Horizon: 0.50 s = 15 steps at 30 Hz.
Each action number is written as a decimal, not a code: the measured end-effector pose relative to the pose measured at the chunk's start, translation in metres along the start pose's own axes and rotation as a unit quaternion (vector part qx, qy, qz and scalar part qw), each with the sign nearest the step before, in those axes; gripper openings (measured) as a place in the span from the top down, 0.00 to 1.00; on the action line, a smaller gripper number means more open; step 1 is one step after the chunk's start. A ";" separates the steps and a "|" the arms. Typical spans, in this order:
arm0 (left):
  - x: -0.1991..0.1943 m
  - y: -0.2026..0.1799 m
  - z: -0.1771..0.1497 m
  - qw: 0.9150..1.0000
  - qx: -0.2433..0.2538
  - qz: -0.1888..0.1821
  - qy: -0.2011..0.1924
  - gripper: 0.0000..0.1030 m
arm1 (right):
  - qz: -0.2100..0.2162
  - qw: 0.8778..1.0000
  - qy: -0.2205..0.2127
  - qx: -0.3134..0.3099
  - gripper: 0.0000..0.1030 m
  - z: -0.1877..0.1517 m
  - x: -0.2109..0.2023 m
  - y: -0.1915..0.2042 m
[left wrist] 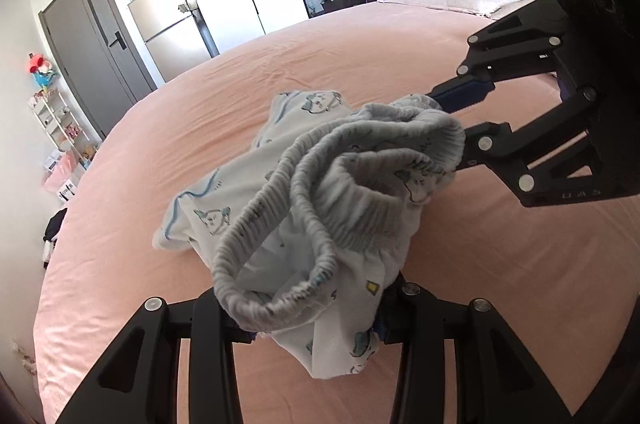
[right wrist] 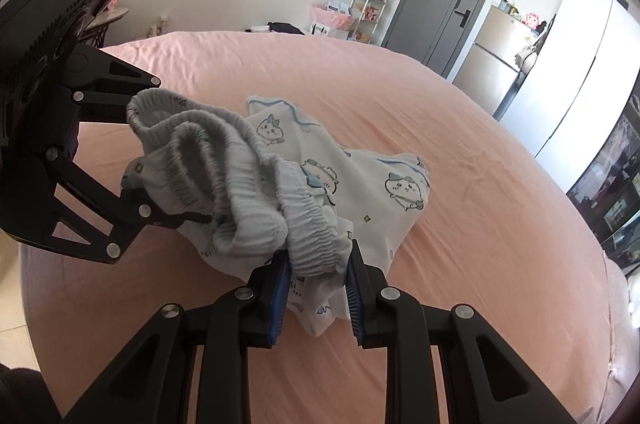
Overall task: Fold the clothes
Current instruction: 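Hold the folded cuffs with both grippers and press them onto the waistband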
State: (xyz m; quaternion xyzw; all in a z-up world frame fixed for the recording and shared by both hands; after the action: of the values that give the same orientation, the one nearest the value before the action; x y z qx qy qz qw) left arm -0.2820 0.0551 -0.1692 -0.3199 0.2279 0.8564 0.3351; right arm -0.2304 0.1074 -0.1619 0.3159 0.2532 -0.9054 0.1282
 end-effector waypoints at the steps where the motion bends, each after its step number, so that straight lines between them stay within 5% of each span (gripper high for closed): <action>1: 0.001 0.003 0.003 1.000 0.000 0.001 -0.003 0.64 | -0.003 1.000 -0.002 0.001 0.77 0.003 0.001 -0.002; 15: -0.013 0.016 0.009 0.999 -0.038 -0.006 -0.021 0.67 | -0.009 0.999 -0.021 0.030 0.77 0.034 0.032 -0.023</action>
State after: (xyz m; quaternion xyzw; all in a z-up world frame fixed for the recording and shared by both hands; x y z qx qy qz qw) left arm -0.2895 0.0447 -0.1510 -0.3158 0.1866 0.8688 0.3326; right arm -0.2807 0.1059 -0.1510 0.2979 0.2257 -0.9203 0.1158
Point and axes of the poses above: each gripper's, at about its wrist camera, not at the fingertips, and x roughly the way its jaws point, y to its left, z to its top, the point moved 6 cm from there along x, roughly the way its jaws point, and after that the axes turned 7 degrees about -z, right-handed, at the moved point
